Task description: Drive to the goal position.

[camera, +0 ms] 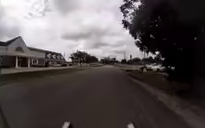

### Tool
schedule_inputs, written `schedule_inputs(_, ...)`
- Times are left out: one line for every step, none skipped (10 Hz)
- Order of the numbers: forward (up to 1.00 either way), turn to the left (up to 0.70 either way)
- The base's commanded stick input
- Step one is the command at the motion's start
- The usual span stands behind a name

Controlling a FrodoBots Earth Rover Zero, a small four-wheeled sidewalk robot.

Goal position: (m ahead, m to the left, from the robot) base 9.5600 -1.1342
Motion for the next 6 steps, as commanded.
schedule_inputs(0.60, 0.00)
schedule_inputs(0.60, 0.00)
schedule_inputs(0.60, 0.00)
schedule_inputs(0.60, 0.00)
schedule_inputs(0.60, 0.00)
schedule_inputs(0.60, 0.00)
